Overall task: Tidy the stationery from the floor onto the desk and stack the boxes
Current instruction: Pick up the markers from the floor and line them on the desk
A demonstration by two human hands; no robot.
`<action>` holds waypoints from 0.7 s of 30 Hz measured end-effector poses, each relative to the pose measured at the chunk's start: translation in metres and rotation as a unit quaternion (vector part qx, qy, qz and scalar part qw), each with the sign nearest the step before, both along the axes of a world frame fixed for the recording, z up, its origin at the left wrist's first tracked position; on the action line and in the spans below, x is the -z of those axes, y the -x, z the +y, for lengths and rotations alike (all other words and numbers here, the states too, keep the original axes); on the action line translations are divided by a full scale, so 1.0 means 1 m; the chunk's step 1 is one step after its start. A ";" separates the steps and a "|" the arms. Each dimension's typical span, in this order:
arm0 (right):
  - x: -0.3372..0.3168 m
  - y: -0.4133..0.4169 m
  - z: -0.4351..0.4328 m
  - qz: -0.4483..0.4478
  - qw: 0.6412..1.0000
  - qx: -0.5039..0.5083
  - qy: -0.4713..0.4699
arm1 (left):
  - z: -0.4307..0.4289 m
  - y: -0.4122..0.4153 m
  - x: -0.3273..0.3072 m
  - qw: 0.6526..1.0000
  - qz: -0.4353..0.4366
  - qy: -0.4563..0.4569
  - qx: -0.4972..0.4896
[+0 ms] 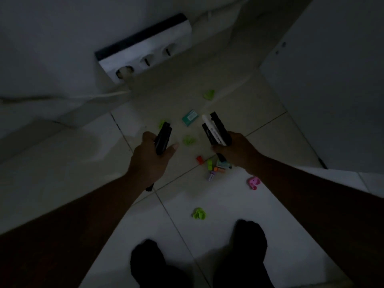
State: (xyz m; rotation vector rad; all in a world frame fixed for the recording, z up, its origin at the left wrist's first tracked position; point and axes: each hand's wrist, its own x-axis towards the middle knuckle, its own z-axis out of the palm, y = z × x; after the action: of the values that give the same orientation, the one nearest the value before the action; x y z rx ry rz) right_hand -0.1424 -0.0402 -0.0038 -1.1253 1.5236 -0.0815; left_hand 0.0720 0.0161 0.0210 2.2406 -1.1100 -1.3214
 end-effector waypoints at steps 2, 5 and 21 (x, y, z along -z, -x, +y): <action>-0.031 -0.002 0.002 -0.052 0.996 0.055 -0.054 | -0.003 0.007 -0.030 0.998 0.056 -0.004 -0.043; -0.084 -0.002 0.007 -0.155 0.968 0.157 -0.117 | -0.009 0.020 -0.083 0.990 0.105 0.004 -0.096; -0.437 0.022 0.025 -0.332 0.902 0.270 -0.056 | -0.021 0.068 -0.422 0.961 0.265 0.026 -0.080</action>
State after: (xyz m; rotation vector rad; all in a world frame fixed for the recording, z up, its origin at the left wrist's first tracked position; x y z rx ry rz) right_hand -0.1647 -0.0157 0.4334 -0.4678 1.1480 -0.6805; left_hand 0.0039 -0.0053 0.4426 1.7345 -0.7420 -1.6588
